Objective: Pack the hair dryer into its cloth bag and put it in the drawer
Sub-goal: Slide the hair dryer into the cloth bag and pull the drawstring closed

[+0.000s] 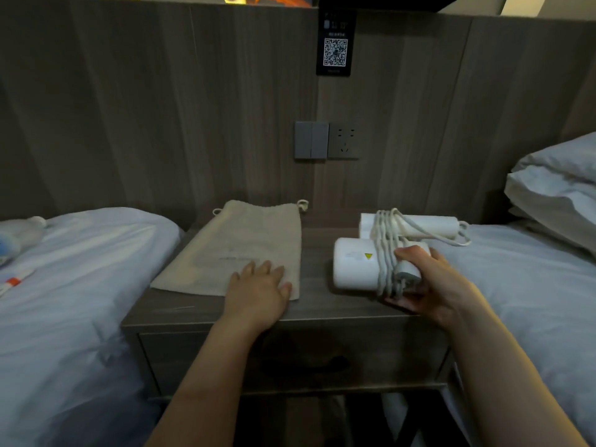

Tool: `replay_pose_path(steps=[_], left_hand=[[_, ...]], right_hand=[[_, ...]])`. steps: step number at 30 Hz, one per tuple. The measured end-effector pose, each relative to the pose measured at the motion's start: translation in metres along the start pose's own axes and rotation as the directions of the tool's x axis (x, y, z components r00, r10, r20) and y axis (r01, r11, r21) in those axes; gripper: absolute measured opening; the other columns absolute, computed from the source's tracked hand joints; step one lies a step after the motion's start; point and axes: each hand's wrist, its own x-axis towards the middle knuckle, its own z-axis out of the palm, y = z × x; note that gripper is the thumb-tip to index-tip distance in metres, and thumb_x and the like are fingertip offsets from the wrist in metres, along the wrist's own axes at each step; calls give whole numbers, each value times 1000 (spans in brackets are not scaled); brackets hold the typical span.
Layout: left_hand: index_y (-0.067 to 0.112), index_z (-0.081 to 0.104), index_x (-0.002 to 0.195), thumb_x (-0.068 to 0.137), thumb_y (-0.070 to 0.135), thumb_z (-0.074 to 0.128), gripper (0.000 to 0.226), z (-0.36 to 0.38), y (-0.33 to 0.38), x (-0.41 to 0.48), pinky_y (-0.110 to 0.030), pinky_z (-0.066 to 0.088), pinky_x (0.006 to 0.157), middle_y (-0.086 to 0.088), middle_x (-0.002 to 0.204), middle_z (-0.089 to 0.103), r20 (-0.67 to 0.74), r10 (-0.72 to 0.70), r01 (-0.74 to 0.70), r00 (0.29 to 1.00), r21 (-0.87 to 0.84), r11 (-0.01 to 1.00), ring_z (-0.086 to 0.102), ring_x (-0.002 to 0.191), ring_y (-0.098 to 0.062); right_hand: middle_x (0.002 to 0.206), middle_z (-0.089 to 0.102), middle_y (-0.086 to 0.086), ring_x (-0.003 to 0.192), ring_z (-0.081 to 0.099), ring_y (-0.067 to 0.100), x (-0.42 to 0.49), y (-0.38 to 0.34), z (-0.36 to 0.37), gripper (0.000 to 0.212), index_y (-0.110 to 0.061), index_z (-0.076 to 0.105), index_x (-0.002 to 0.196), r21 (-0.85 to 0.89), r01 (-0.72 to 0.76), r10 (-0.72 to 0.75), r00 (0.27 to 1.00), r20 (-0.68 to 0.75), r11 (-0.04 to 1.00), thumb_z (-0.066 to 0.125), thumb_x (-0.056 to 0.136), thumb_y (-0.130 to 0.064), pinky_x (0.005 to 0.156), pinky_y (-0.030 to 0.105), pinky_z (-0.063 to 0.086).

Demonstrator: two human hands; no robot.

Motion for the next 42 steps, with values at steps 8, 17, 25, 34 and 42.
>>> replay_pose_path(steps=[8,17,25,34,42], left_hand=[[24,72,87,88,36,38,36,-19,-11,-29,-51,18,114,0,109,67,-127,44,-76,991,-261,962,54,113,-19],[30,36,140,97,43,31,45,1,57,-41,-48,20,112,2,149,37,-109,325,-331,939,-35,943,24,139,-22],[30,68,112,95,48,34,41,-16,20,-27,-44,9,116,14,141,48,-11,334,-324,943,-277,905,20,142,-11],[21,69,97,81,52,60,35,-22,44,-31,-31,47,75,-1,100,66,-147,74,-75,986,3,997,58,95,-21],[11,70,68,84,33,64,28,-39,59,-38,-29,43,57,-8,60,64,-286,-86,-112,954,-610,784,57,54,-16]], right_hand=[[128,60,15,103,62,30,-29,-7,-24,49,-16,51,128,80,7,-8,1000,16,997,59,81,-25,58,41,59],[127,60,15,100,63,28,-44,-13,-40,53,-15,48,130,101,91,-91,996,-4,991,61,80,-24,58,38,58],[115,66,12,93,66,26,-46,-10,-44,47,-17,53,125,115,26,-25,1000,-17,993,61,80,-25,61,40,59],[105,69,12,91,66,32,-53,-2,-49,42,-16,62,115,85,-190,174,970,170,978,61,75,-28,68,48,59],[99,73,14,79,71,35,-58,1,-52,77,-15,70,108,-30,-274,265,890,370,961,87,34,-32,60,44,58]])
